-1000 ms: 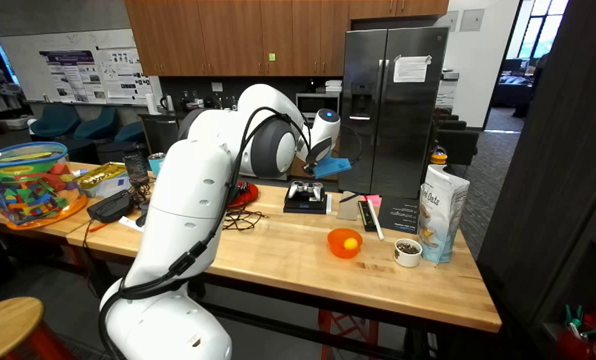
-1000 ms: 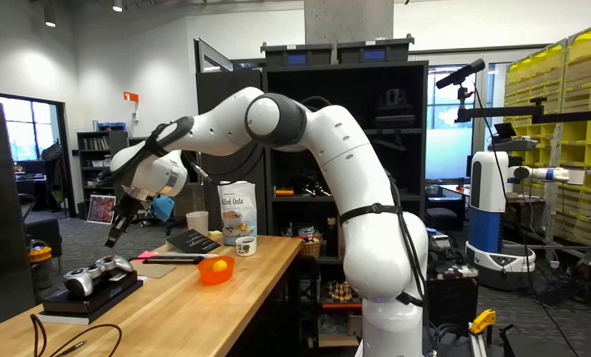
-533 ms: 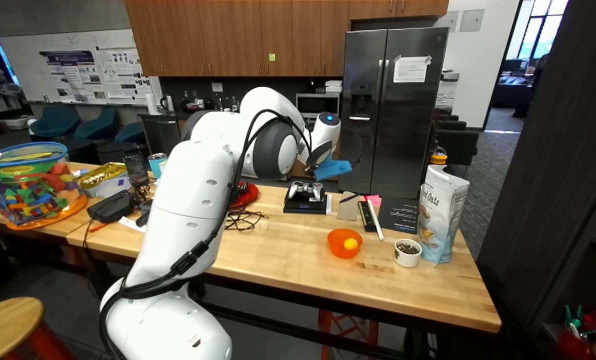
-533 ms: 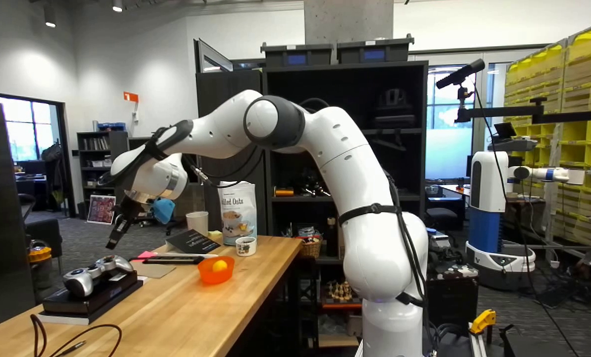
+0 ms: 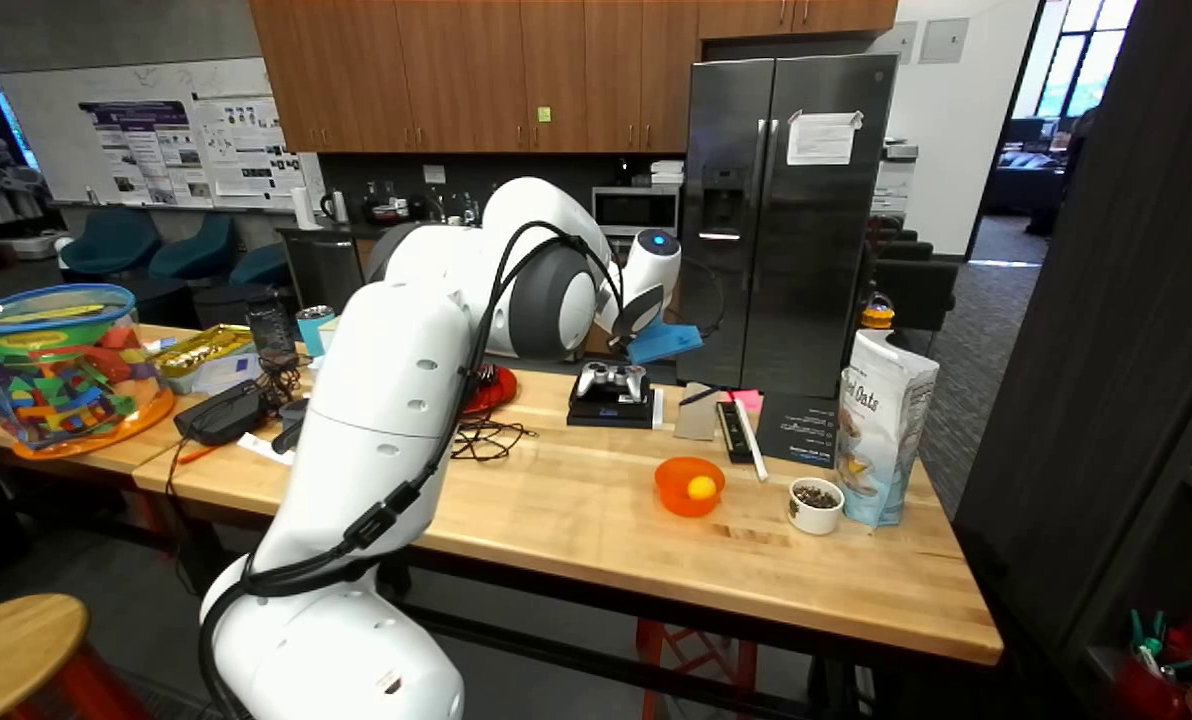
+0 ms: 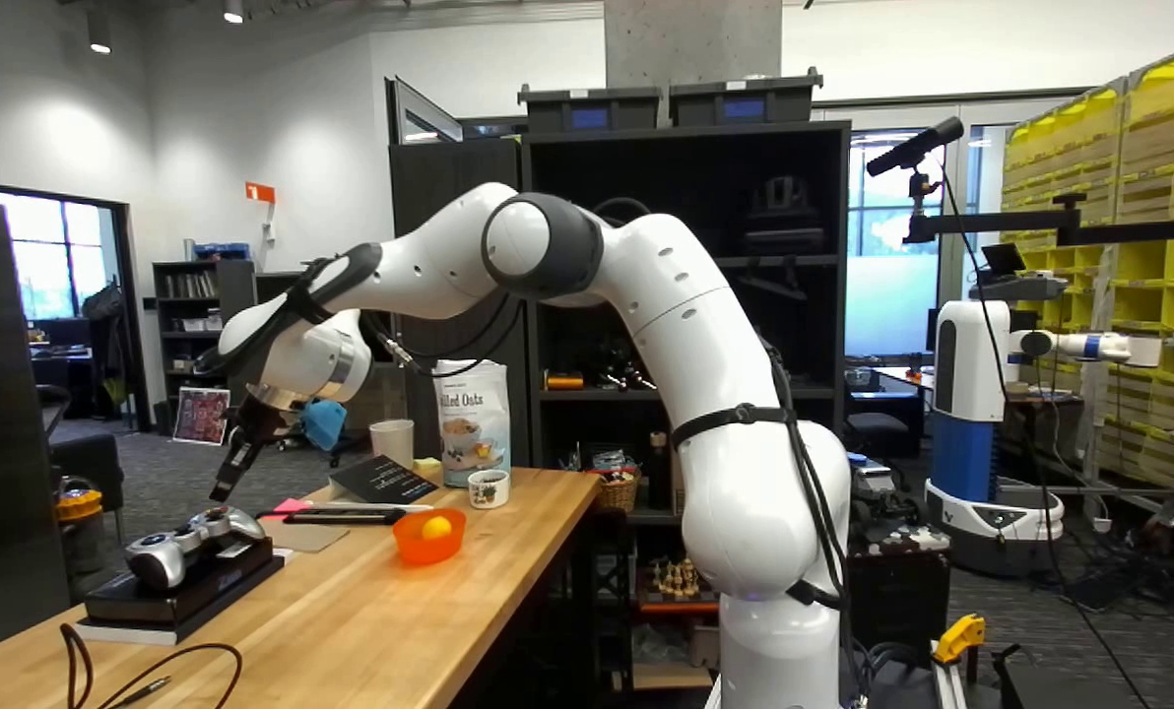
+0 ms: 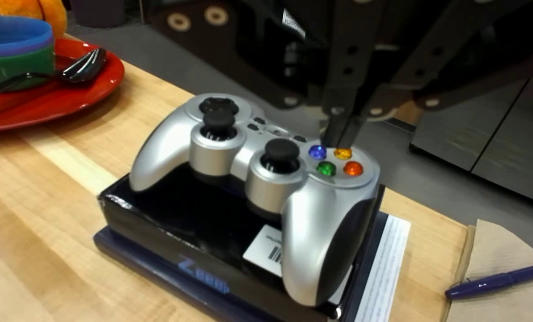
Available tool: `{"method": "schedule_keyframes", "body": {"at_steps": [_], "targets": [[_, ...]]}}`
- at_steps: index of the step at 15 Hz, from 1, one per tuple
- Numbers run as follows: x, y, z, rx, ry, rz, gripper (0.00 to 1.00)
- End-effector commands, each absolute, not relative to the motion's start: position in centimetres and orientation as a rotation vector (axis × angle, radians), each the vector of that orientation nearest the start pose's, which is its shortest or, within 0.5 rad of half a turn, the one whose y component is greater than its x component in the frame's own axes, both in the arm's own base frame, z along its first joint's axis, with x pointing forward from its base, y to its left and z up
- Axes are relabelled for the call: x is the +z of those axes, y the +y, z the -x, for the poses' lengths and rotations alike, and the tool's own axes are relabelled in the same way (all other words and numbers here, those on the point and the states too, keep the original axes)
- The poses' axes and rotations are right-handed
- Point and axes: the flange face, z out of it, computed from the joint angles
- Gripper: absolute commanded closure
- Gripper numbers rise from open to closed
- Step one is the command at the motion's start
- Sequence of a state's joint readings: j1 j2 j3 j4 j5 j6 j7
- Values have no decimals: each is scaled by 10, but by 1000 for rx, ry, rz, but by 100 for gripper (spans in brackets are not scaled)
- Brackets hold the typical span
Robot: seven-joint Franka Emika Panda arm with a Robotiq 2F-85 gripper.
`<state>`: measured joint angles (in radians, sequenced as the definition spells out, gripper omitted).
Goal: Press a button on the gamepad thrice
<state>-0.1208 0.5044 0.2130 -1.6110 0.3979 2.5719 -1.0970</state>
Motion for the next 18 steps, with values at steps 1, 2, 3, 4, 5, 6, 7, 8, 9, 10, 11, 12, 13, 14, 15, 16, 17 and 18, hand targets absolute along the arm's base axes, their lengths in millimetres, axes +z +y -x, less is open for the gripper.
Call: {"method": "schedule_keyframes", "body": {"at_steps": [1, 2, 3, 4, 5, 6, 7, 8, 9, 10, 11, 12, 13, 14, 15, 16, 17, 18], "targets": [[388, 32, -723, -880, -1219, 2632, 100], [387, 32, -723, -877, -1220, 2633, 100], [386, 32, -723, -876, -1219, 2633, 100], [386, 32, -723, -875, -1219, 2633, 100], [385, 32, -723, -874, -1221, 2633, 100], [385, 32, -723, -873, -1221, 2633, 100], [385, 32, -724, -873, -1222, 2633, 100], [385, 32, -724, -873, -1223, 2633, 100], [384, 32, -724, -871, -1224, 2633, 100], [383, 32, -724, -870, -1223, 2633, 100], [382, 32, -724, -867, -1225, 2634, 100], [381, 32, -724, -865, -1225, 2634, 100], [380, 31, -724, -863, -1225, 2634, 100], [378, 31, -724, -859, -1224, 2635, 100], [377, 31, -724, -857, -1224, 2637, 100], [376, 30, -724, -855, -1226, 2638, 100], [376, 30, -724, -853, -1227, 2639, 100], [375, 29, -724, -853, -1226, 2640, 100]]}}
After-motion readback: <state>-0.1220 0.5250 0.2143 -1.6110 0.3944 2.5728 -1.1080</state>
